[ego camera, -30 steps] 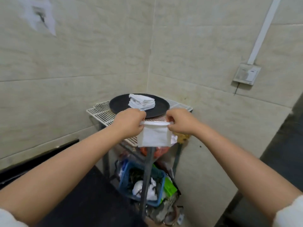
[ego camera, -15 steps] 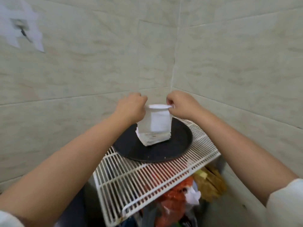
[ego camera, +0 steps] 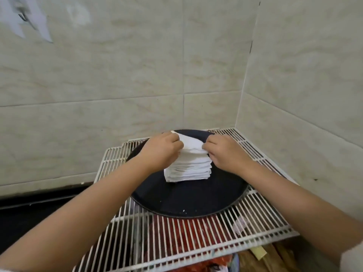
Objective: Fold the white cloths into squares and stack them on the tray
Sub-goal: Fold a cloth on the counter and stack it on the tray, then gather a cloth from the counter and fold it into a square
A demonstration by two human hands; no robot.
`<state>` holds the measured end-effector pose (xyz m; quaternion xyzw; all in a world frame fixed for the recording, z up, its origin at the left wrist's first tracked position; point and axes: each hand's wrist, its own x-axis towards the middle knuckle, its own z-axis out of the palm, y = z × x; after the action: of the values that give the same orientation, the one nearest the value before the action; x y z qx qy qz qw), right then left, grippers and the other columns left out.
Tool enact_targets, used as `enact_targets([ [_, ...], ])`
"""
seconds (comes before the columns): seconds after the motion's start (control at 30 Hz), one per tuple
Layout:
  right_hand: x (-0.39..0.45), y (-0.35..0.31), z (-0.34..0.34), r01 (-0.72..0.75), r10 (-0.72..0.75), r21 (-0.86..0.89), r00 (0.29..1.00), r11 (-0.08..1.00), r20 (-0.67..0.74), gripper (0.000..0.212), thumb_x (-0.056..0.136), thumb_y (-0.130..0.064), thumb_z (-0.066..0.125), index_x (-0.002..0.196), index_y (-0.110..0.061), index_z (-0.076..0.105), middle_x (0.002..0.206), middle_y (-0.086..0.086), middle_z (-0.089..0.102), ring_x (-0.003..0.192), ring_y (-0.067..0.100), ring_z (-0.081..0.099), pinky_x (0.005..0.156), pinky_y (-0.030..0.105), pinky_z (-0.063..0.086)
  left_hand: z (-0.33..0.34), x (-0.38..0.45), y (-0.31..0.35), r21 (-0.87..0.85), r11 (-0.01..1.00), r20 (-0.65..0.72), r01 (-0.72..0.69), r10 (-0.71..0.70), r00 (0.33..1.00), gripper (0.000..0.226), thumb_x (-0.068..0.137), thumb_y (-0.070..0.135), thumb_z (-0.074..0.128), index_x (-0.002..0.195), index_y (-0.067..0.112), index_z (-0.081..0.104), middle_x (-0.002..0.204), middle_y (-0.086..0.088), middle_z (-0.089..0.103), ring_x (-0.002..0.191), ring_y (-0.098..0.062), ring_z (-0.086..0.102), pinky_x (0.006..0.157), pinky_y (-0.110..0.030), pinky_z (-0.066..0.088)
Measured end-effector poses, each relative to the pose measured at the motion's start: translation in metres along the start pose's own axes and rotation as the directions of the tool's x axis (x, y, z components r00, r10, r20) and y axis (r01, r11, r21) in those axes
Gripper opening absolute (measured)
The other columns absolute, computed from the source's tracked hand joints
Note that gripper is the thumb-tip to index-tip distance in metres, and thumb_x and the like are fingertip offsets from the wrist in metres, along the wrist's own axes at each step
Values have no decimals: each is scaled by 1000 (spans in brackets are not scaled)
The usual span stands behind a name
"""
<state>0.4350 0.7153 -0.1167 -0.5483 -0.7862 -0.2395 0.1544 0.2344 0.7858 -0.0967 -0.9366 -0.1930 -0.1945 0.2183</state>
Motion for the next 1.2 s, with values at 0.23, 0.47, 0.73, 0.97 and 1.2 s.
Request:
enact_targets([
  [0.23,-12,2,6,45,-49,84,998,995,46,23,49,1,77,64,-13,69,61,2,62,52,25,59,44,28,46,2,-13,6,-121,992,98,26,-15,995,13,61,20,63,59,8,69,61,-5,62,49,-23,61,41,-20,49],
  [0.47,-15,-1,2,-89,70,57,961,994,269,20,83,-4,52,95,-5,68,98,10,64,91,31,59,76,41,50,-3,-10,26,-68,984,269,163,-140,953,24,88,22,54,94,4,68,96,-11,61,87,-29,61,70,-36,54],
  [0.73,-10,-37,-33,-206,266,-188,877,960,400,33,90,-20,44,122,-12,49,121,6,53,107,27,50,87,38,44,-20,-44,25,19,900,359,435,-413,837,43,95,39,40,128,12,43,125,-7,49,115,-26,48,90,-38,46],
  [0.97,73,-192,-57,-103,98,5,959,995,267,40,91,-30,45,126,-12,49,129,9,52,120,29,47,92,36,39,-93,-203,-34,179,694,337,697,-709,619,41,95,35,41,127,10,45,133,-13,45,125,-31,40,96,-40,40],
  [1.2,147,-480,-47,114,-253,347,887,931,387,61,96,-50,28,148,-23,11,158,6,5,145,29,1,115,53,6,-207,-471,-69,417,350,243,839,-932,268,56,97,43,33,146,18,22,157,-7,10,145,-26,4,115,-45,15],
])
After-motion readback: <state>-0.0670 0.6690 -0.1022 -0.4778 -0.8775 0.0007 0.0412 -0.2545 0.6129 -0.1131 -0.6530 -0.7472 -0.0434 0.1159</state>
